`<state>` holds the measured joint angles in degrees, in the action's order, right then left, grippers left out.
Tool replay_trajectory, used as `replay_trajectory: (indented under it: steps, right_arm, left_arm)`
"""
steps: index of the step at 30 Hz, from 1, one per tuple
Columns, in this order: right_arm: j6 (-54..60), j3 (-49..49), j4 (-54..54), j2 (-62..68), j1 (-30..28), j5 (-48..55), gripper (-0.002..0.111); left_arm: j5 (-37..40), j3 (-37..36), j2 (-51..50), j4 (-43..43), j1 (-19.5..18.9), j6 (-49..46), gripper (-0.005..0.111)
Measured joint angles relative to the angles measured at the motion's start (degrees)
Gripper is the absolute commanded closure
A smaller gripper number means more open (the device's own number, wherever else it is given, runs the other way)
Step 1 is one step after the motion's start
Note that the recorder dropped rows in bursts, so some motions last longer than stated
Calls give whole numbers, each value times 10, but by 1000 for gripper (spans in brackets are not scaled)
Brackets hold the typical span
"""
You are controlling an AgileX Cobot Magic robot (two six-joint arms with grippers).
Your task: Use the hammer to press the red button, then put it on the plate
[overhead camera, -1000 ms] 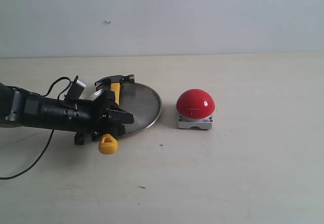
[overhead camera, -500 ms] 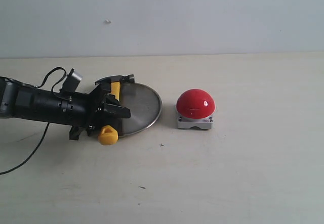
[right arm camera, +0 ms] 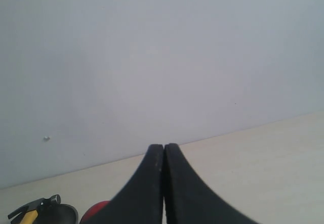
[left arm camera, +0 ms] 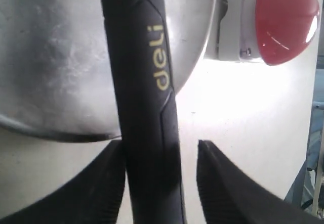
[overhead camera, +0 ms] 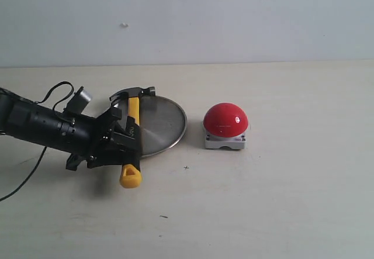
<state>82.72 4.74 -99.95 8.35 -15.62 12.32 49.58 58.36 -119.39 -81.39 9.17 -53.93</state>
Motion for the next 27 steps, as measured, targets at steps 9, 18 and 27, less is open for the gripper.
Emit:
replay_trajectory:
  steps: [9, 18, 27]
  right_arm:
    - [0, 0, 0, 0, 0, 0, 108]
    - [0, 0, 0, 0, 0, 0, 108]
    - [0, 0, 0, 0, 0, 0, 108]
  left_arm:
    - [44, 0, 23, 60, -97, 19, 75]
    - [30, -61, 288, 18, -162, -91, 107]
    - [-144, -388, 731, -177, -145, -328, 107]
